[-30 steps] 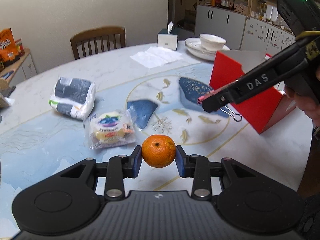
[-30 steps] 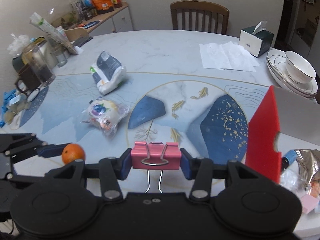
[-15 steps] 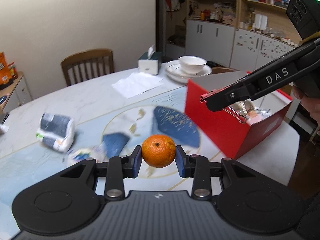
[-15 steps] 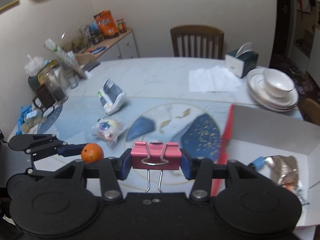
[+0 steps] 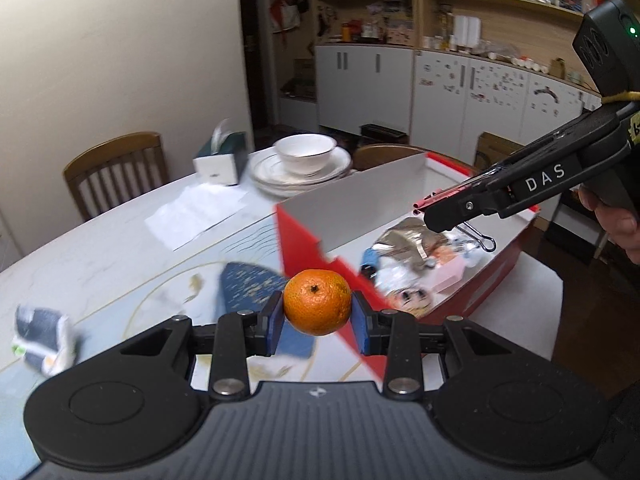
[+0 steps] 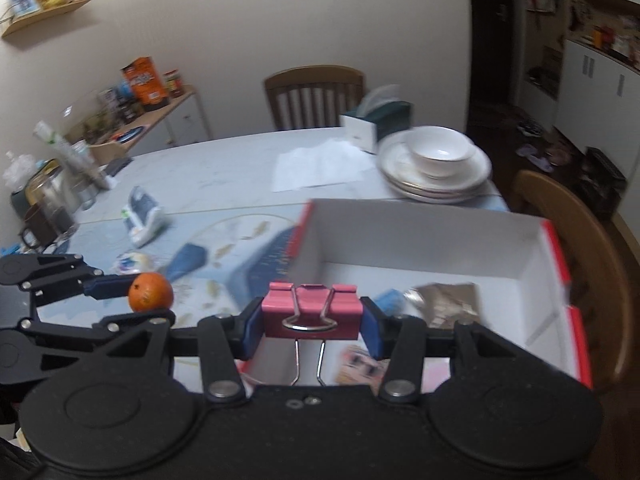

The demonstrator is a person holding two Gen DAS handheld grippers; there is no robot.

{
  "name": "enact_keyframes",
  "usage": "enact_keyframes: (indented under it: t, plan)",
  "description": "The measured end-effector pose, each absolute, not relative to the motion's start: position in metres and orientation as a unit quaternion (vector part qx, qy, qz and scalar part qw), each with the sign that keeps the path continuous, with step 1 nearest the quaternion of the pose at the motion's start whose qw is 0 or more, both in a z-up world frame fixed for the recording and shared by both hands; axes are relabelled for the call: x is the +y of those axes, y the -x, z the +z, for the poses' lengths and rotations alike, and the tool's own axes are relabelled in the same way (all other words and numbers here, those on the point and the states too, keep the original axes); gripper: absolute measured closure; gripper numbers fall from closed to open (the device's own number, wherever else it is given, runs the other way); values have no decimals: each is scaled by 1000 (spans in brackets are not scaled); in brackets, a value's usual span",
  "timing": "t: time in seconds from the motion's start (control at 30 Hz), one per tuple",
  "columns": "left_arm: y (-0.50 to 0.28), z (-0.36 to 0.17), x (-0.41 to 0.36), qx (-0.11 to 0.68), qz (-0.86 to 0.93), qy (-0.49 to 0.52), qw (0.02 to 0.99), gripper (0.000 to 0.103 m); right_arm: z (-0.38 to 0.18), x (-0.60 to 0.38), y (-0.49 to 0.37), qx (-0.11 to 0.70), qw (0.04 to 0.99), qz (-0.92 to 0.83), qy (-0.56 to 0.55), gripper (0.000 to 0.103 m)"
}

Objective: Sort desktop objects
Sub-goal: 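Carry the binder clip with the right tool and the orange with the left tool into the box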

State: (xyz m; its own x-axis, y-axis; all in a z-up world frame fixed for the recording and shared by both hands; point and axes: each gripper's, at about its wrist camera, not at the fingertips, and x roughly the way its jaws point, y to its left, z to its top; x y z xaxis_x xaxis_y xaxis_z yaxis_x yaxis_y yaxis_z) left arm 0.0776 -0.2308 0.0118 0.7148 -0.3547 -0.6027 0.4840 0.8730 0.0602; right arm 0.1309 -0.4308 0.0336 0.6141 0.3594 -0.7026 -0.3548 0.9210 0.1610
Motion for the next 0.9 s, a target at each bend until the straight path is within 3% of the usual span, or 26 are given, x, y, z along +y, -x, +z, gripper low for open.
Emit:
enact_keyframes:
  t: [0.43,0.9]
  plan:
    - [-133,-7,-321,328,-291,-157,885,70,15,-511,-148,401,907,130,-11,55]
    - [-234,-51,-370,431,-275,-195,837,69,-37,-495,-195,465,869,167,35,55]
